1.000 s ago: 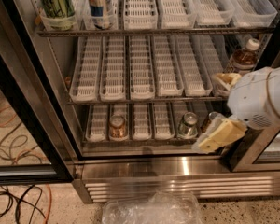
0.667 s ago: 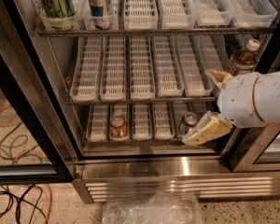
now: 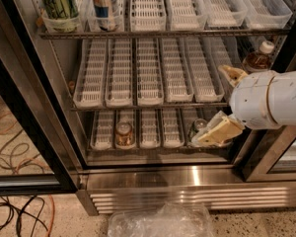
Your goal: Pick redbull can from top shelf of fridge
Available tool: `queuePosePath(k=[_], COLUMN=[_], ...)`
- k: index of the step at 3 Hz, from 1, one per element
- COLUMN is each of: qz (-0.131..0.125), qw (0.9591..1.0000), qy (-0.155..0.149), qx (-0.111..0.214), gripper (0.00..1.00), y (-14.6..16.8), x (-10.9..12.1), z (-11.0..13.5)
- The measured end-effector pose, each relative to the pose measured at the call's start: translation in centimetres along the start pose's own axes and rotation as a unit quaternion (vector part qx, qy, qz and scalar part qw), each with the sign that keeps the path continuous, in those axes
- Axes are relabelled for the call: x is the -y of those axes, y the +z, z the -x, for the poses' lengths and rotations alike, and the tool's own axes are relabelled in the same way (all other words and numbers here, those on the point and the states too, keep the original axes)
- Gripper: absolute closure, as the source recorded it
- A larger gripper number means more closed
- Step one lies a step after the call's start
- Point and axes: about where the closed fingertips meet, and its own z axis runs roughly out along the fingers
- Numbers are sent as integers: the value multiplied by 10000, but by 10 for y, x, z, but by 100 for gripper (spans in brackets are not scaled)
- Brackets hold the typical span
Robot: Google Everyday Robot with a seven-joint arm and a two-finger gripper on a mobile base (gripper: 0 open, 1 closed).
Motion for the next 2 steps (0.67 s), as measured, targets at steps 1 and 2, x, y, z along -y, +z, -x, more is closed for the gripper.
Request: queuePosePath(k=[1,2], qz=[7,-537], qw=[9994,9921], qy=[215,739], qx=[288,864], gripper=[0,0], y=[21,45], x=[-21,-22], z=[-14,-36])
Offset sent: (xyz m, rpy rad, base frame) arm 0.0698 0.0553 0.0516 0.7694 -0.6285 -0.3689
